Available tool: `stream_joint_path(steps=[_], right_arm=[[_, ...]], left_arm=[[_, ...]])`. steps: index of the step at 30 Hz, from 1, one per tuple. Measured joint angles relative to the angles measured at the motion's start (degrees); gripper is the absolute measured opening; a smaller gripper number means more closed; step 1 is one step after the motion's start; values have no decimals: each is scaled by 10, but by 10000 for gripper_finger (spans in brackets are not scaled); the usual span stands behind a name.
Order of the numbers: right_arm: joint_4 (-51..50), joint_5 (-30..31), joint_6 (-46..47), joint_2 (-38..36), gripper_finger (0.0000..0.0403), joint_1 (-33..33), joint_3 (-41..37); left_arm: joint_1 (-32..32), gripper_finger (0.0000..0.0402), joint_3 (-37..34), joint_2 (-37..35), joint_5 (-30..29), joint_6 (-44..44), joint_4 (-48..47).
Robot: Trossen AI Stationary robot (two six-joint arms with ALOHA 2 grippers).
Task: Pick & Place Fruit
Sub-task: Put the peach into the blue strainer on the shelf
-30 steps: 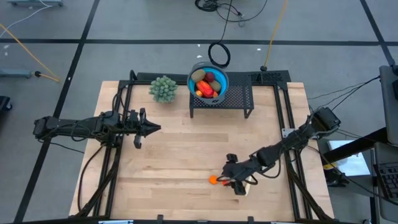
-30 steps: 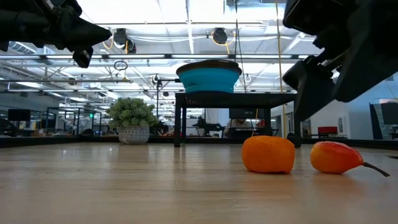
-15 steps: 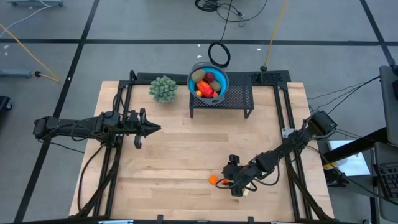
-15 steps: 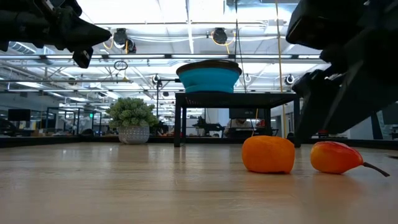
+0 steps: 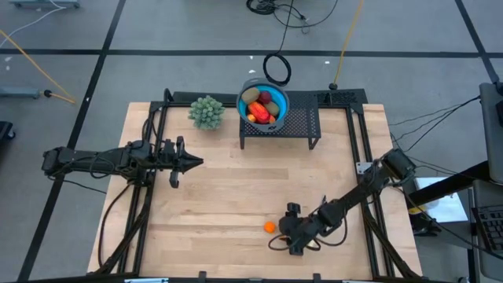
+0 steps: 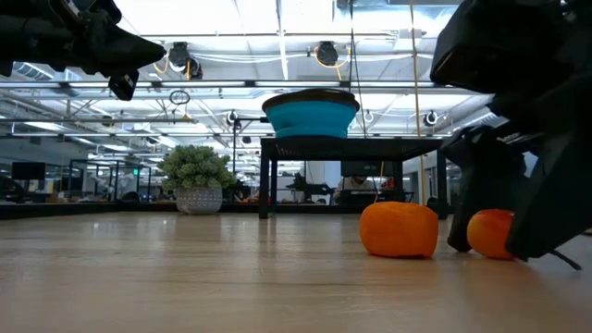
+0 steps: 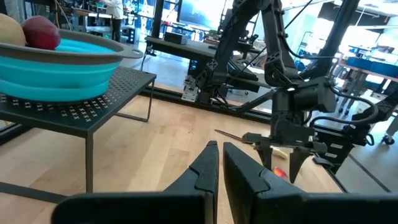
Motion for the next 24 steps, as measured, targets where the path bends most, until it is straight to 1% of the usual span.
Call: stream_joint_path(steps=[4,9,18,24], right_arm=[[-10,12,4,1,240,5,0],[-30,12,2,1,234,7,1],[-38,10,-28,1,194,7,0],[-62,2,-47,-16,164,8,-1]], left_arm=[[0,21,0,0,0,0,0],[0,21,0,0,0,0,0],[0,21,0,0,0,0,0],[0,21,0,0,0,0,0]])
